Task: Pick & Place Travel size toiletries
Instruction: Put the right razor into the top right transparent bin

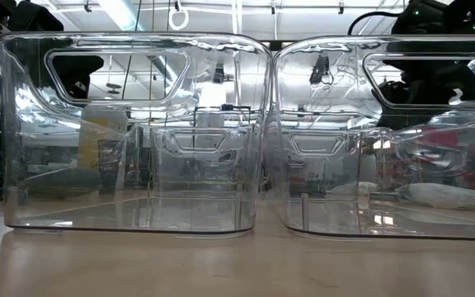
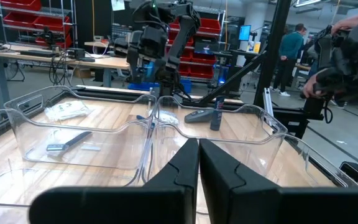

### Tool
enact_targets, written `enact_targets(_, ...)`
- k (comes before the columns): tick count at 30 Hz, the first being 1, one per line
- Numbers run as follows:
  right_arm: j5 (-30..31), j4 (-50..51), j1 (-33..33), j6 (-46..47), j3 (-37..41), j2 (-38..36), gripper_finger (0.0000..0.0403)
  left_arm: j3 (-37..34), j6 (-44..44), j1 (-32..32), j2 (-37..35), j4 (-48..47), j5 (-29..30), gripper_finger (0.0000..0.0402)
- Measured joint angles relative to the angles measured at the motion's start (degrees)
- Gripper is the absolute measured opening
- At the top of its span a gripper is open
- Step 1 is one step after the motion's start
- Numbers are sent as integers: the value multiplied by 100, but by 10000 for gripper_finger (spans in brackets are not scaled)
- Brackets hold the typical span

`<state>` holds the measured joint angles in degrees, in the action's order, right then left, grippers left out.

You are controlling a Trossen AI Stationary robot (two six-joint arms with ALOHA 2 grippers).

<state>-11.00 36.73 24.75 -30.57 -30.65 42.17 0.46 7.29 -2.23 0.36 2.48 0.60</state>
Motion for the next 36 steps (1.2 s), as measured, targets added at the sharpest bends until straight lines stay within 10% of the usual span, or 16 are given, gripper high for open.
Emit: enact_targets(36,0,931,332,-1483,-555,2424,163,-1,0,1,0,0,0,22)
